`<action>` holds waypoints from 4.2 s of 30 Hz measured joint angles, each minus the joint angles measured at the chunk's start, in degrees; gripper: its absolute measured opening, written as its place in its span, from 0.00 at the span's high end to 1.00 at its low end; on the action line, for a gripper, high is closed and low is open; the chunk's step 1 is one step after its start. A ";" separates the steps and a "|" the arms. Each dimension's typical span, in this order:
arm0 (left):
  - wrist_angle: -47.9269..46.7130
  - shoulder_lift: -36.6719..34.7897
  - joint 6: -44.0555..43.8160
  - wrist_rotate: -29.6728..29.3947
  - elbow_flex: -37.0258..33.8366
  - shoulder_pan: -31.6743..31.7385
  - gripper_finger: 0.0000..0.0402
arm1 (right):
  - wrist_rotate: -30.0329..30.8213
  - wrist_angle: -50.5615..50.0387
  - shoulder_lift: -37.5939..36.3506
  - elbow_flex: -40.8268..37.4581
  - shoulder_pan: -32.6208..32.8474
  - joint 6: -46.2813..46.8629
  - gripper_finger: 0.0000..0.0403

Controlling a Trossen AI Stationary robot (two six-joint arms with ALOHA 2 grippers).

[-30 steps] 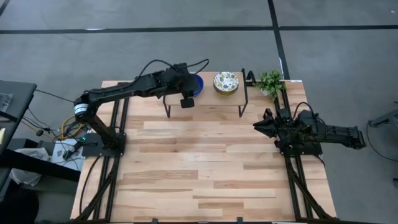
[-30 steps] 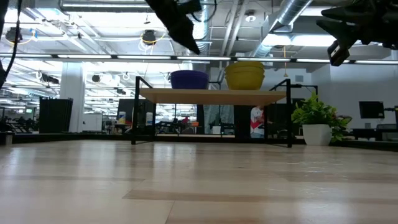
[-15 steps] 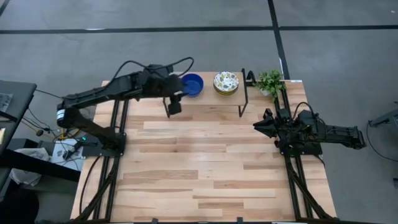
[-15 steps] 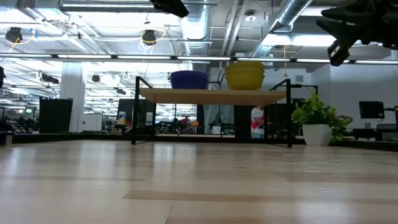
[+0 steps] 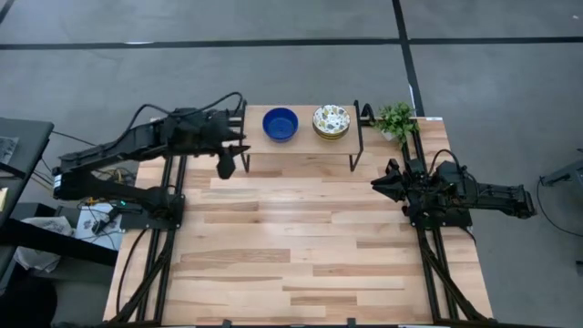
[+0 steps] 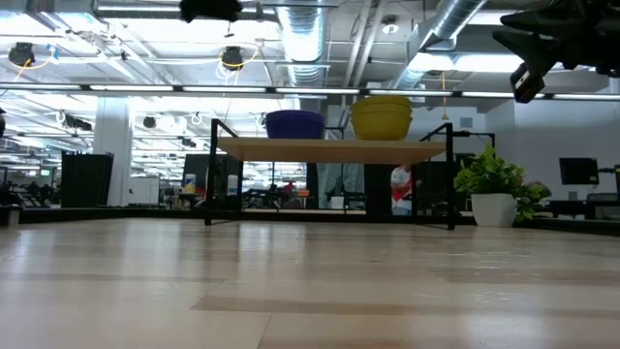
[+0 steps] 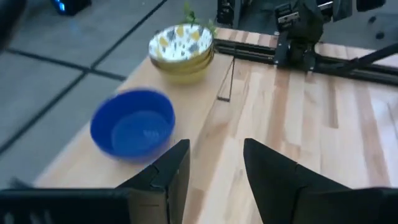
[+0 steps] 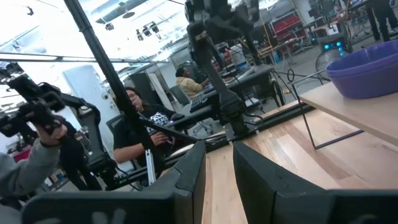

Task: Pick & Place Mini bowls
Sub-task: Return to Home Position

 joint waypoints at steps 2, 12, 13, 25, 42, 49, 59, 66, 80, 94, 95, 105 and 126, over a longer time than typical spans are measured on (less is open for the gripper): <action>0.03 -2.81 -2.40 0.17 -3.36 0.00 0.63 | 0.00 0.00 0.00 -0.01 0.00 0.01 0.82; 14.39 -13.17 -2.06 17.02 -21.93 0.02 0.63 | 0.02 0.00 0.00 0.00 0.00 0.02 0.82; 16.70 -13.77 -1.90 18.46 -23.93 0.02 0.63 | 0.02 0.01 0.01 0.00 0.00 0.02 0.82; 31.80 -22.98 -7.84 19.41 -39.10 0.09 0.63 | -0.02 0.00 0.02 0.00 0.00 0.02 0.82; 36.34 -45.74 -15.11 20.93 -54.12 -1.60 0.63 | -0.07 0.00 0.00 0.00 0.02 0.02 0.82; 36.49 -52.20 -15.03 21.05 -58.52 -1.64 0.63 | -0.11 0.03 0.00 0.00 0.00 0.01 0.82; 36.14 -52.13 -15.07 20.96 -62.39 -1.64 0.63 | -5.68 0.04 -1.62 0.82 0.02 -3.97 0.82; 36.24 -52.11 -14.77 20.94 -64.79 -1.64 0.63 | -5.86 -5.64 -4.29 0.90 0.00 -3.71 0.82; 36.49 -52.11 -12.24 20.94 -65.93 -1.64 0.63 | -8.31 -11.06 -4.17 0.85 1.25 -9.47 0.82; 36.47 -52.11 -11.64 20.94 -65.93 -1.64 0.63 | -7.10 -11.81 -4.70 0.83 0.81 -8.64 0.82; 36.47 -52.09 -11.64 20.94 -65.93 -1.64 0.63 | -7.60 -10.92 -4.68 0.83 0.81 -8.61 0.82; 36.47 -52.09 -11.22 20.94 -65.93 -1.64 0.63 | -7.65 -0.33 -4.70 -5.10 2.22 -5.01 0.82; 36.30 -52.09 -11.22 20.92 -65.93 -1.64 0.63 | -10.45 -2.43 -4.70 -7.74 0.13 -7.31 0.82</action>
